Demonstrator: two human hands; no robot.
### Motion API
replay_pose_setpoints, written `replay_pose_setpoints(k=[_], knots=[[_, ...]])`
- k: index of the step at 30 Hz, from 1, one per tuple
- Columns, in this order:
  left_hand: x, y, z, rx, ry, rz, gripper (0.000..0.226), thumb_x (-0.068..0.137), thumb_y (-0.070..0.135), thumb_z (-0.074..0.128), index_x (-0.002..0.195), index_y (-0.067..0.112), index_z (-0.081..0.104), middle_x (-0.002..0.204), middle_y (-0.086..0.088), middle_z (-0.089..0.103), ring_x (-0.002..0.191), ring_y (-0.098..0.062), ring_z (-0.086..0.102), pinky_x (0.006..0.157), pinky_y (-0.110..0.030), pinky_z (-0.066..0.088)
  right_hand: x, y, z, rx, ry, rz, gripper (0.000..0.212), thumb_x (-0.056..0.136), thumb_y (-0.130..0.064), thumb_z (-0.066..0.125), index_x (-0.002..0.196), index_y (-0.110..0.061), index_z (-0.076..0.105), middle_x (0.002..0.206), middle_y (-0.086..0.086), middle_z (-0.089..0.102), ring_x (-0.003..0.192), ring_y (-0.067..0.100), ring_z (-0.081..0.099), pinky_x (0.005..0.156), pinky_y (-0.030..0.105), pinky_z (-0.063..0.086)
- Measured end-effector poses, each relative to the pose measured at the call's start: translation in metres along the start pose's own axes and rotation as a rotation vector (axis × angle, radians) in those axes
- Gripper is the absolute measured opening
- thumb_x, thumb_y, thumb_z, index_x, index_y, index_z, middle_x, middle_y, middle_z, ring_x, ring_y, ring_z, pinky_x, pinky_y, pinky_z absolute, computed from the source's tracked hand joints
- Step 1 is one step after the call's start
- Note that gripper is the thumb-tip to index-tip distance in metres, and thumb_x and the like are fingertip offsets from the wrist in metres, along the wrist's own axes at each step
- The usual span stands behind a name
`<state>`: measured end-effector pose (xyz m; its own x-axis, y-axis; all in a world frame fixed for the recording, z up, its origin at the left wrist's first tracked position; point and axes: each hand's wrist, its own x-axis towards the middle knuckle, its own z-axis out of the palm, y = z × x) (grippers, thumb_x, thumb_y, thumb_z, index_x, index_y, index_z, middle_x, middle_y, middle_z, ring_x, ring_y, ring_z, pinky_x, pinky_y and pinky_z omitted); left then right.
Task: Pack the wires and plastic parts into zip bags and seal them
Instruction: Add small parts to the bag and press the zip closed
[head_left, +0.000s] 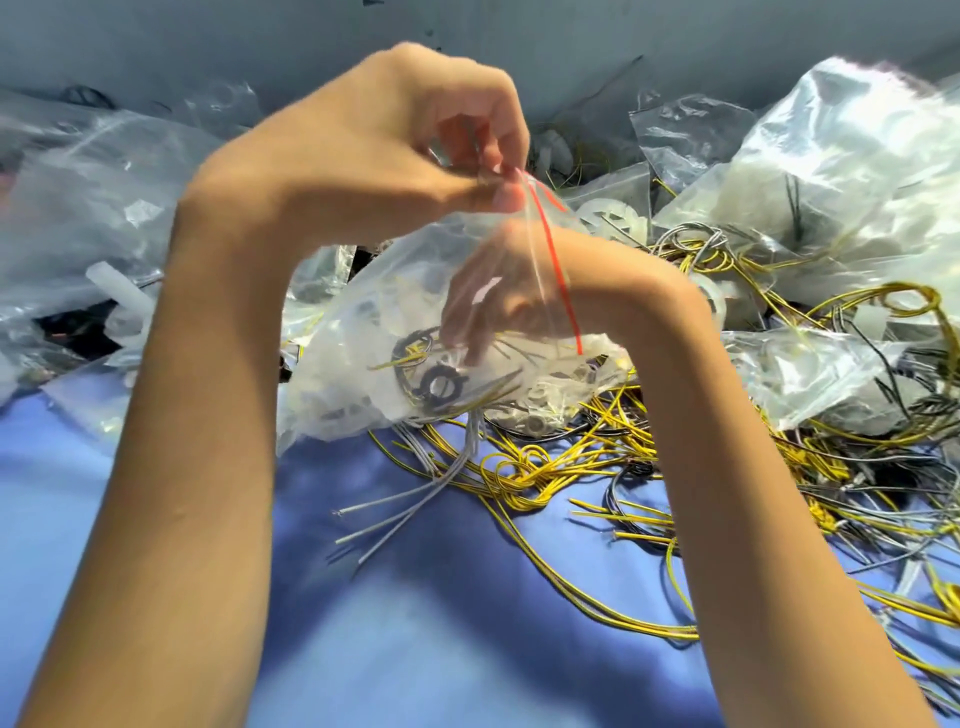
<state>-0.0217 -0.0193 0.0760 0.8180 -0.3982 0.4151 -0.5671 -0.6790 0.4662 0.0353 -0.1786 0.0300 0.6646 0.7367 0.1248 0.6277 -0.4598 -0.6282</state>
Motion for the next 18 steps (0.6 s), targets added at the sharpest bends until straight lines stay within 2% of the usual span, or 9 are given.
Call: replay_pose_setpoints(k=[3,5,7,9,12,14,16,18], knots=[[0.000,-0.003,0.000,0.010,0.064,-0.022,0.015,0.078,0.025,0.074,0.089,0.020,0.064,0.090,-0.007,0.062,0.087,-0.024,0.059,0.083,-0.041,0.050,-0.005,-0.003,-0.001,0.016,0.024,0.048,0.030,0.073,0.000,0.057,0.086,-0.020,0.075,0.072,-0.001,0.073,0.070,0.010,0.071,0.075,0.037,0.059],[0.001,-0.006,-0.001,0.026,0.107,-0.049,0.012,0.079,0.024,0.074,0.087,0.022,0.064,0.091,-0.009,0.063,0.087,-0.025,0.060,0.080,-0.038,0.049,-0.010,-0.008,-0.002,0.050,0.036,0.032,0.025,0.077,0.003,0.056,0.089,-0.009,0.074,0.078,0.010,0.073,0.073,0.021,0.071,0.079,0.045,0.056],[0.002,-0.009,-0.002,0.047,0.149,-0.087,0.010,0.080,0.025,0.073,0.085,0.024,0.065,0.090,-0.006,0.065,0.083,-0.022,0.061,0.075,-0.033,0.049,-0.014,-0.012,-0.004,0.108,0.131,0.026,0.021,0.085,0.002,0.051,0.092,0.001,0.071,0.079,0.014,0.072,0.069,0.024,0.071,0.078,0.046,0.056],[0.003,-0.013,-0.002,0.068,0.193,-0.133,0.009,0.080,0.028,0.073,0.084,0.026,0.065,0.082,0.001,0.064,0.073,-0.013,0.059,0.067,-0.023,0.047,-0.015,-0.013,-0.008,0.155,0.227,0.013,0.024,0.094,-0.009,0.047,0.094,0.003,0.067,0.077,0.011,0.072,0.062,0.018,0.069,0.069,0.037,0.056],[0.005,-0.017,-0.002,0.111,0.286,-0.198,0.010,0.080,0.031,0.072,0.084,0.025,0.065,0.071,0.013,0.058,0.060,0.003,0.049,0.053,-0.008,0.036,-0.021,-0.014,-0.013,0.224,0.220,0.031,0.047,0.097,-0.042,0.045,0.095,-0.002,0.069,0.077,0.010,0.073,0.064,0.015,0.068,0.065,0.022,0.050],[0.006,-0.019,-0.002,0.117,0.363,-0.232,0.010,0.080,0.030,0.072,0.085,0.024,0.066,0.066,0.015,0.054,0.052,0.008,0.046,0.049,-0.005,0.032,-0.024,-0.014,-0.015,0.101,0.180,0.018,0.050,0.089,-0.051,0.053,0.091,-0.003,0.069,0.081,0.013,0.071,0.068,0.015,0.063,0.066,0.024,0.043],[0.005,-0.019,-0.004,0.112,0.397,-0.246,0.011,0.080,0.031,0.072,0.086,0.024,0.066,0.065,0.017,0.053,0.050,0.010,0.045,0.049,-0.004,0.031,-0.026,-0.013,-0.017,-0.035,0.163,0.028,0.046,0.087,-0.046,0.063,0.088,0.000,0.066,0.083,0.023,0.064,0.068,0.014,0.049,0.064,0.029,0.032],[0.002,-0.017,-0.005,0.104,0.370,-0.237,0.012,0.079,0.032,0.072,0.086,0.023,0.066,0.065,0.018,0.054,0.051,0.010,0.046,0.049,-0.005,0.032,-0.027,-0.010,-0.020,-0.138,0.189,0.070,0.031,0.089,-0.038,0.063,0.086,-0.007,0.069,0.084,0.018,0.065,0.066,0.008,0.044,0.059,0.027,0.032]])
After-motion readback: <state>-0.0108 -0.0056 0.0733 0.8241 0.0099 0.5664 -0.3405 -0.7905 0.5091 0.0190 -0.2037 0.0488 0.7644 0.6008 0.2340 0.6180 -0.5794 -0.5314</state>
